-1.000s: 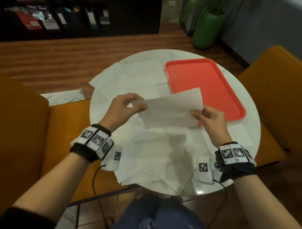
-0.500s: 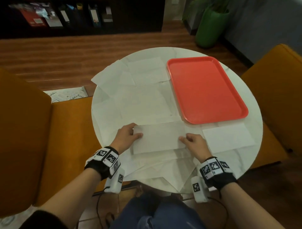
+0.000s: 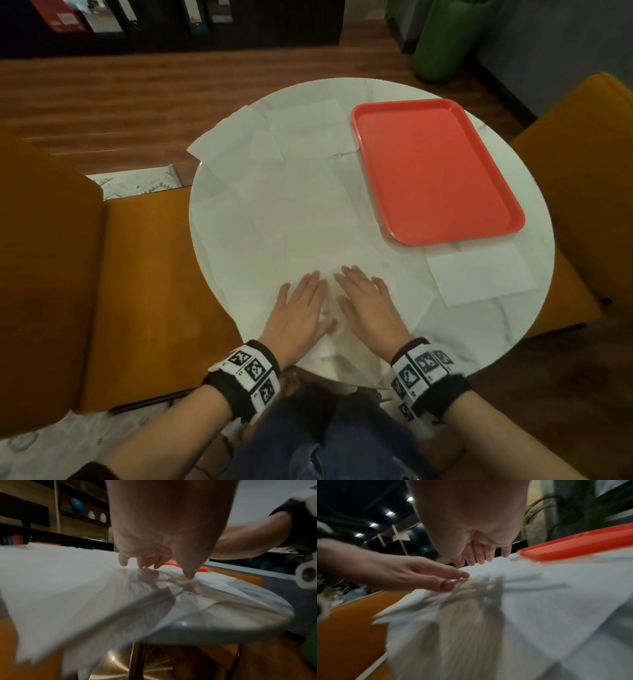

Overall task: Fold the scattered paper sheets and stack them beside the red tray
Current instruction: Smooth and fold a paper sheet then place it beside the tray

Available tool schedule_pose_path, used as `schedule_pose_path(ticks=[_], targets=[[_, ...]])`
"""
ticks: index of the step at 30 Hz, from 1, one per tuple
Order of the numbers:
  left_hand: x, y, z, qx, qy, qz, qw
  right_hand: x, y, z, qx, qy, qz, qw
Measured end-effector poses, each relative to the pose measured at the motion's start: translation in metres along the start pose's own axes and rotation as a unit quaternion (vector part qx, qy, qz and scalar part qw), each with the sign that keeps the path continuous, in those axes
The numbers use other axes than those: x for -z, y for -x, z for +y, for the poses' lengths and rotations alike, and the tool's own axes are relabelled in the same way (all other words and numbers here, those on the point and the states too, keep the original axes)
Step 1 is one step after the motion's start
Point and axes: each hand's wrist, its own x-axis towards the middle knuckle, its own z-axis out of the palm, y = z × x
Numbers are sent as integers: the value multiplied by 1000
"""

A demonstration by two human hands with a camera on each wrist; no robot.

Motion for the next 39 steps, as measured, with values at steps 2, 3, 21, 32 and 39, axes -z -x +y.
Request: schedule_pose_path(ticks=[2, 3, 21, 32, 39], targets=[[-12, 4, -2, 7, -42, -42, 998, -19, 6, -7, 29, 43, -106, 993], [-18, 5, -5, 14, -50, -42, 998, -26, 9, -6, 31, 57, -138, 988], [-28, 6, -19, 11, -16, -8, 1000, 15, 14, 68, -6, 94, 3, 996], [6, -15, 9, 23, 27, 61, 997, 28, -2, 57, -20, 10, 98, 995], [78, -26, 32, -35, 355, 71, 931, 94, 8, 62, -110, -406, 131, 898]])
